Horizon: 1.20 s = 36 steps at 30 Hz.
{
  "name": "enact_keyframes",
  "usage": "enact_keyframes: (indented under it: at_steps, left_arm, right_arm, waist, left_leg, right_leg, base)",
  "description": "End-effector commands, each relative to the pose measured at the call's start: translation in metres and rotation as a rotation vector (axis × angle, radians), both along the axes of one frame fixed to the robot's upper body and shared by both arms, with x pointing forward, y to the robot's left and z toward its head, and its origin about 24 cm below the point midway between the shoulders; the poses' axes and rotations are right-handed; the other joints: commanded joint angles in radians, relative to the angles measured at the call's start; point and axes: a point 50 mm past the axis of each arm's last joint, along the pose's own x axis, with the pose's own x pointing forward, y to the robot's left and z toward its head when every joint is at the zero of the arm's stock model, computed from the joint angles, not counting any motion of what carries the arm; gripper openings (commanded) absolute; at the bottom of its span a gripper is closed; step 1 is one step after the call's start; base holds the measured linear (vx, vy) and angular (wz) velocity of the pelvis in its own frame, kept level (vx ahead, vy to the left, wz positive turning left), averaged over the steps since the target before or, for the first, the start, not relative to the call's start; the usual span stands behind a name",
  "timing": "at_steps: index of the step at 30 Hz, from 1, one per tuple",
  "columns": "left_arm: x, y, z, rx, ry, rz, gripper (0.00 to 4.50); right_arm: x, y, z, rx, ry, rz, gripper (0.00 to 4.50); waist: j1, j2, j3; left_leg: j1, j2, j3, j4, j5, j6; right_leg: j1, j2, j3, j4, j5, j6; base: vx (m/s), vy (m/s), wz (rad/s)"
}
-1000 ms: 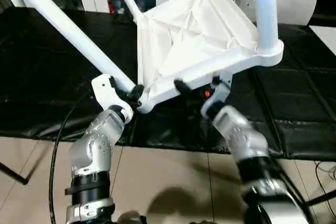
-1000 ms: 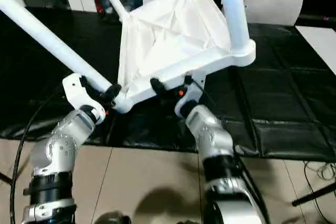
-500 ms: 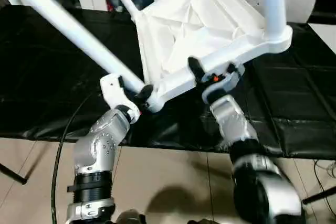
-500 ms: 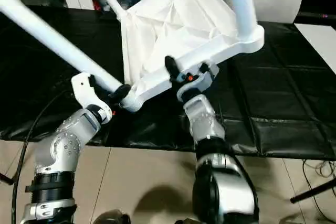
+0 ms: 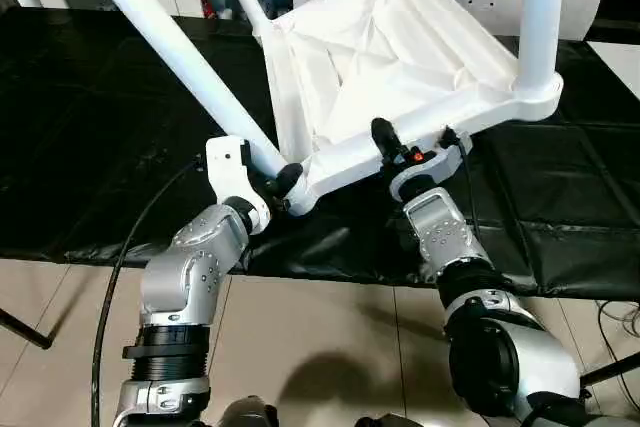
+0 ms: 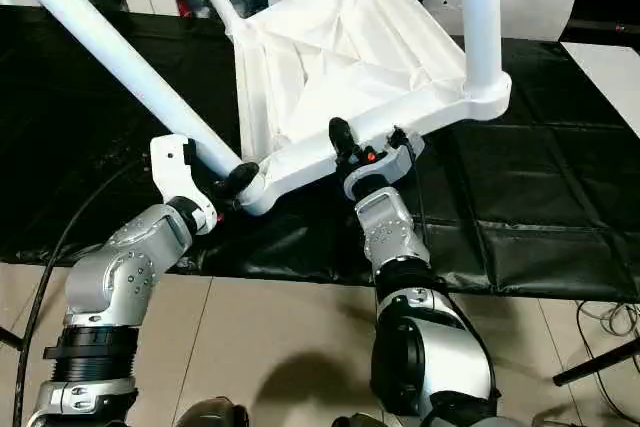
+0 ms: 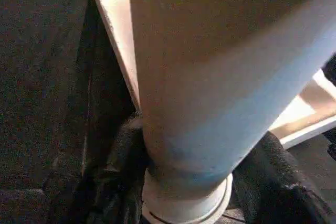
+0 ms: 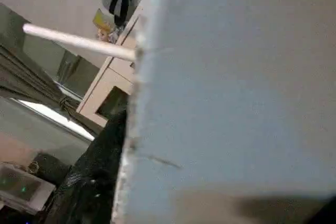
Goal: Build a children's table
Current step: Flip table
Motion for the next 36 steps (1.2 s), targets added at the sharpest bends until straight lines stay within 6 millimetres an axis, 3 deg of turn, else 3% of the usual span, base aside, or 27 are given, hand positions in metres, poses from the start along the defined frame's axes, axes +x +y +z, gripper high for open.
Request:
enact_keyframes:
  at_steps: [1, 10, 12, 13, 14, 16, 21, 22, 25, 29, 31, 33, 36]
  left_arm:
    - [-0.007, -0.022, -0.02, -0.004, 0.103, -0.115, 2.03]
    - [-0.006, -0.014, -0.013, 0.076, -0.006, -0.117, 2.02]
    - [-0.014, -0.011, -0.007, 0.045, -0.057, -0.181, 2.58]
    - [-0.016, -0.01, -0.007, 0.041, -0.063, -0.196, 2.72]
    - [-0.017, -0.007, -0.007, 0.047, -0.073, -0.189, 2.75]
    - [-0.021, 0.002, -0.01, 0.053, -0.085, -0.17, 2.98]
    - [-0.032, 0.019, -0.017, 0.107, -0.101, -0.179, 3.2]
    - [-0.037, 0.023, -0.02, 0.112, -0.102, -0.18, 3.51]
    - [-0.045, 0.026, -0.023, 0.112, -0.102, -0.192, 3.56]
    - [-0.058, 0.022, -0.021, 0.198, -0.148, -0.293, 4.02]
    - [-0.064, 0.018, -0.016, 0.219, -0.181, -0.341, 4.09]
    - [-0.071, 0.015, -0.01, 0.229, -0.206, -0.39, 4.25]
    - [-0.08, 0.007, 0.0, 0.238, -0.236, -0.481, 4.38]
  right_arm:
    - [0.012, 0.023, 0.05, 0.013, -0.236, 0.099, 2.23]
    - [0.011, 0.024, 0.051, -0.015, -0.237, 0.105, 2.05]
    - [0.012, 0.02, 0.056, -0.052, -0.262, 0.09, 2.04]
    - [0.012, 0.018, 0.057, -0.057, -0.265, 0.081, 2.04]
    - [0.013, 0.016, 0.059, -0.062, -0.268, 0.066, 2.04]
    - [0.014, 0.011, 0.062, -0.075, -0.278, 0.036, 2.02]
    - [0.015, -0.004, 0.072, -0.129, -0.308, -0.034, 2.02]
    - [0.015, -0.011, 0.074, -0.127, -0.307, -0.072, 2.02]
    - [0.014, -0.018, 0.076, -0.15, -0.315, -0.111, 2.0]
    - [0.01, -0.032, 0.083, -0.211, -0.336, -0.183, 1.97]
    - [0.007, -0.039, 0.086, -0.255, -0.344, -0.223, 1.96]
    - [0.003, -0.046, 0.089, -0.286, -0.343, -0.259, 1.95]
    - [-0.002, -0.057, 0.095, -0.355, -0.346, -0.318, 1.95]
  waist:
    - [0.003, -0.008, -0.097]
    - [0.003, -0.008, -0.1]
    - [0.004, -0.005, -0.103]
    - [0.001, -0.008, -0.107]
    - [-0.002, -0.006, -0.109]
    - [-0.003, -0.007, -0.105]
    - [-0.001, -0.005, -0.099]
    - [0.0, -0.007, -0.095]
    - [0.0, -0.006, -0.095]
    - [0.006, -0.003, -0.093]
    - [0.007, -0.003, -0.086]
    - [0.011, -0.001, -0.089]
    - [0.012, -0.001, -0.079]
  left_leg:
    - [0.016, 0.076, -0.024, -0.057, 0.047, 0.138]
    - [0.016, 0.078, -0.026, -0.056, 0.068, 0.145]
    - [0.016, 0.078, -0.026, -0.052, 0.09, 0.153]
    - [0.01, 0.076, -0.028, -0.05, 0.124, 0.166]
    - [0.009, 0.074, -0.027, -0.045, 0.146, 0.18]
    - [0.006, 0.072, -0.023, -0.043, 0.126, 0.191]
    - [0.008, 0.076, -0.022, -0.047, 0.074, 0.161]
    - [0.01, 0.077, -0.021, -0.049, 0.051, 0.146]
    - [0.013, 0.078, -0.019, -0.053, 0.019, 0.115]
    - [0.015, 0.077, -0.017, -0.055, 0.015, 0.108]
    - [0.014, 0.079, -0.019, -0.059, 0.012, 0.103]
    - [0.015, 0.079, -0.019, -0.058, 0.026, 0.098]
    - [0.015, 0.076, -0.017, -0.062, -0.011, 0.081]
  right_leg:
    - [0.067, -0.116, 0.075, -0.055, 0.017, -0.215]
    - [0.067, -0.115, 0.074, -0.049, 0.03, -0.215]
    - [0.066, -0.115, 0.073, -0.043, 0.062, -0.223]
    - [0.068, -0.115, 0.072, -0.034, 0.104, -0.231]
    - [0.063, -0.111, 0.071, -0.031, 0.134, -0.237]
    - [0.062, -0.113, 0.072, -0.035, 0.12, -0.239]
    - [0.055, -0.108, 0.073, -0.045, 0.019, -0.213]
    - [0.053, -0.107, 0.074, -0.048, -0.01, -0.207]
    - [0.053, -0.105, 0.076, -0.051, -0.035, -0.197]
    - [0.048, -0.102, 0.078, -0.049, -0.032, -0.182]
    - [0.047, -0.101, 0.08, -0.05, -0.036, -0.173]
    - [0.048, -0.101, 0.081, -0.045, -0.015, -0.171]
    - [0.045, -0.097, 0.082, -0.053, -0.053, -0.157]
  base:
    - [0.0, 0.0, 0.0]
    - [0.0, 0.0, 0.0]
    - [0.0, 0.0, 0.0]
    - [0.0, 0.0, 0.0]
    - [0.0, 0.0, 0.0]
    - [0.0, 0.0, 0.0]
    - [0.0, 0.0, 0.0]
    - [0.0, 0.0, 0.0]
    - [0.0, 0.0, 0.0]
    - [0.0, 0.0, 0.0]
    - [0.0, 0.0, 0.0]
    - [0.0, 0.0, 0.0]
    - [0.0, 0.0, 0.0]
